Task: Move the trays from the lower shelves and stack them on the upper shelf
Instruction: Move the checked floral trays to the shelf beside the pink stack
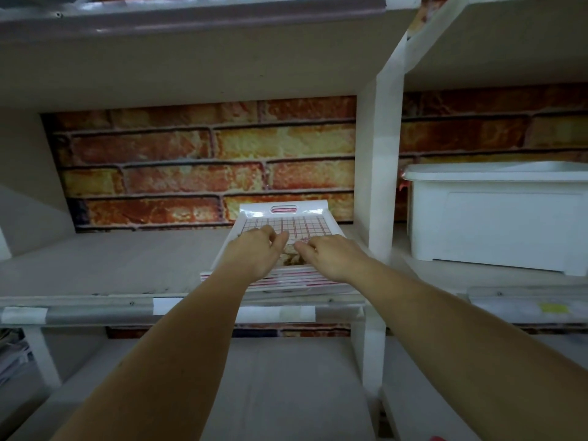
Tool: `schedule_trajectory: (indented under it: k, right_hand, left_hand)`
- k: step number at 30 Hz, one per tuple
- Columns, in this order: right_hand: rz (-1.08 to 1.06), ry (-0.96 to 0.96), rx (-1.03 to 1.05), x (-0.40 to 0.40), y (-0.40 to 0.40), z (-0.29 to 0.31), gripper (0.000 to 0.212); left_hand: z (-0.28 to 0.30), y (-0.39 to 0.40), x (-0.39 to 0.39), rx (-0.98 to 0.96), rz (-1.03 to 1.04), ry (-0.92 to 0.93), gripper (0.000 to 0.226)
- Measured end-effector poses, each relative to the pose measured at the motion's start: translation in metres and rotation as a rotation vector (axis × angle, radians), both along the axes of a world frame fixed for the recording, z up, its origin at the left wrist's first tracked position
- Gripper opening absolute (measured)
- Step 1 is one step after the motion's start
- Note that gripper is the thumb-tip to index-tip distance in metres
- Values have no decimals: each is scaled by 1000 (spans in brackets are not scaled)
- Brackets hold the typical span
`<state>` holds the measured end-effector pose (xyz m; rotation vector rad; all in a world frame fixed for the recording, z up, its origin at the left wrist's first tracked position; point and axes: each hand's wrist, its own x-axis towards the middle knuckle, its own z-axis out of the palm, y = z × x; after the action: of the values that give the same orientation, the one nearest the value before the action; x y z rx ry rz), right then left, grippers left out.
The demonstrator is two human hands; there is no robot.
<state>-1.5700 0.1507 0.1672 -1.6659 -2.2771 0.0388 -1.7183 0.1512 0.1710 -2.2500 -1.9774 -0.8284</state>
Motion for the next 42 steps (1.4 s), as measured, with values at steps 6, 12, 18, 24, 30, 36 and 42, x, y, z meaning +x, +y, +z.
schedule_trajectory:
  k: [6,12,18,24,30,36,42]
  right_hand:
    - [3,64,57,5,-10,10,53]
    - [-59,246,110,27,-27,28,34]
    - [-206,307,120,77,-52,32,32]
    - [-416,271,92,146,-86,24,36]
    - [-718,184,60,229,-144,8,39]
    - [-967,169,29,301,-221,-18,41]
    - [-1148,142,-2,371,-311,-43,36]
  left_hand:
    - [9,-14,9,83,-19,15,44]
    - [30,-20,33,168,-84,-37,37]
    - [30,-26,83,166,-242,-75,33]
    - [14,-33,161,97,-473,-106,33]
    - [-10,-61,253,41,-722,-135,33]
    - [-34,-121,341,-16,-904,-108,33]
    - [-47,-187,423,-58,-1057,-68,32]
